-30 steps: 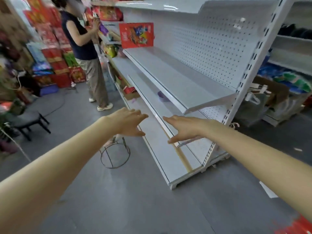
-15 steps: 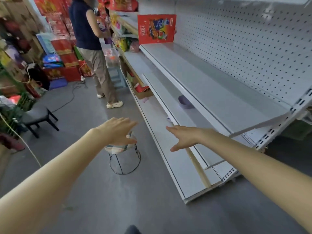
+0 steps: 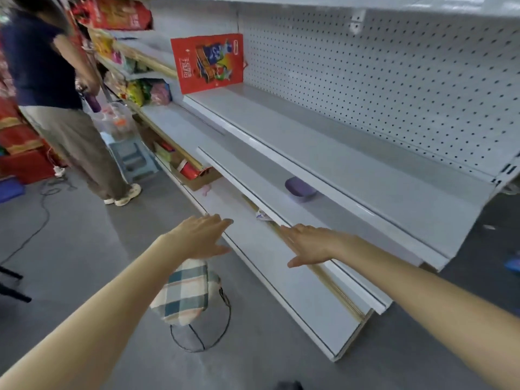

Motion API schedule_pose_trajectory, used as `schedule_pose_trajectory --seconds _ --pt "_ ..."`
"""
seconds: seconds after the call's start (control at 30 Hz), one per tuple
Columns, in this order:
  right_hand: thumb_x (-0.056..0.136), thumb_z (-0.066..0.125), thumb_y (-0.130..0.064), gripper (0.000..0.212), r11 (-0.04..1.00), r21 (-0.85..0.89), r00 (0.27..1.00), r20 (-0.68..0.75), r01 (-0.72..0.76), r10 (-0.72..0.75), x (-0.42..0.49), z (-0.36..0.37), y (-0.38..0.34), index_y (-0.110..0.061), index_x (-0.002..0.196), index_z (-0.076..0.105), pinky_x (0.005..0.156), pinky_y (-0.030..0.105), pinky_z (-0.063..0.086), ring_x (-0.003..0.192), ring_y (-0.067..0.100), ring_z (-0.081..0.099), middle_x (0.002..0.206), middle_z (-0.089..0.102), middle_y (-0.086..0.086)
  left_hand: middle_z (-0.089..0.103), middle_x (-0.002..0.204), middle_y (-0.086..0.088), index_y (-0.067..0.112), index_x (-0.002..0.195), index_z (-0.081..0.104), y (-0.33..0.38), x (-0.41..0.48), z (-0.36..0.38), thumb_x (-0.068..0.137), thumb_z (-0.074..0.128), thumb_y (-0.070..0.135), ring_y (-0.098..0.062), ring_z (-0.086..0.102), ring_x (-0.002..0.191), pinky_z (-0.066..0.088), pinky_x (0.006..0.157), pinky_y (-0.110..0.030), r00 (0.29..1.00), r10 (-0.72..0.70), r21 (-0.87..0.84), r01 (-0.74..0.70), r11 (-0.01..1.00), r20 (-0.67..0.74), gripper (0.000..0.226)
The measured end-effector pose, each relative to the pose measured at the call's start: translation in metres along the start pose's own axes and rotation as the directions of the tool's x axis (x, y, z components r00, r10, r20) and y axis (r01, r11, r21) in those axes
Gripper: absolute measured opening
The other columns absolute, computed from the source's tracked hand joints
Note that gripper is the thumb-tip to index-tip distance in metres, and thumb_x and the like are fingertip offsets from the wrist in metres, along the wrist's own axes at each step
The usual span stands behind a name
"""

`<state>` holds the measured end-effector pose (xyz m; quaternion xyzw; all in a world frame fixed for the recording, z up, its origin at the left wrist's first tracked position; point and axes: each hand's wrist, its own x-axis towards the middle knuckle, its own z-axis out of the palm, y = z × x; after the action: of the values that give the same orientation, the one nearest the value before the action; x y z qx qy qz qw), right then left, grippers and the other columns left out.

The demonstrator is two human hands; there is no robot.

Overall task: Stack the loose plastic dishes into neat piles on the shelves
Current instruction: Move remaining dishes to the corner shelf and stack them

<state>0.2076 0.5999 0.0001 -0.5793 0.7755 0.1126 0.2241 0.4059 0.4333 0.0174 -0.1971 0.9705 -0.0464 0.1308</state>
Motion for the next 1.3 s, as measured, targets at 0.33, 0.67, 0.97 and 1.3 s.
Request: schedule_pose_trajectory --seconds 0.33,0.67,0.97,1.3 --pt "0.091 0.046 -0.053 0.087 0.932 0.293 0.974 0.146 -0.211 0.175 0.091 0.006 0.068 -0.02 0.15 -0.009 0.116 0.042 0.015 0.146 0.024 0.006 0.159 0.0 0.007 0.036 0.146 -0.003 0.023 0.149 0.015 -0.037 0.123 0.028 0.092 0.044 0.052 -0.023 0.041 0.13 0.037 0.105 -0.039 0.99 0.114 -0.013 -0.114 0.993 0.085 0.07" --pt "0.09 0.053 -0.049 0.086 0.623 0.69 0.925 0.203 -0.368 0.321 0.179 0.08 0.099 -0.021 0.151 0.0 0.113 0.036 0.019 0.144 0.022 0.016 0.158 0.007 0.004 0.032 0.147 -0.005 0.023 0.15 0.008 -0.054 0.221 0.131 0.092 0.042 0.054 -0.027 0.043 0.129 0.037 0.105 -0.041 0.939 0.191 -0.134 -0.158 0.978 0.287 0.073" --pt "0.089 0.054 -0.048 0.08 0.233 0.909 0.8 0.157 -0.347 0.58 0.284 0.086 0.128 -0.019 0.15 0.012 0.115 0.035 0.023 0.142 0.017 0.026 0.157 0.019 0.002 0.03 0.149 -0.006 0.026 0.148 0.012 -0.085 0.348 0.165 0.088 0.043 0.054 -0.024 0.041 0.13 0.037 0.107 -0.044 0.964 0.208 -0.514 -0.094 0.853 0.169 0.073" --pt "0.089 0.058 -0.038 0.061 -0.079 0.984 0.578 0.158 -0.159 0.8 0.382 0.099 0.177 -0.016 0.141 0.036 0.101 0.024 0.034 0.125 0.015 0.047 0.138 0.046 -0.004 0.039 0.144 0.004 0.033 0.14 0.034 -0.06 0.488 0.192 0.087 0.058 0.039 -0.015 0.039 0.129 0.033 0.1 -0.028 0.988 0.154 -0.903 -0.051 0.427 0.018 0.058"
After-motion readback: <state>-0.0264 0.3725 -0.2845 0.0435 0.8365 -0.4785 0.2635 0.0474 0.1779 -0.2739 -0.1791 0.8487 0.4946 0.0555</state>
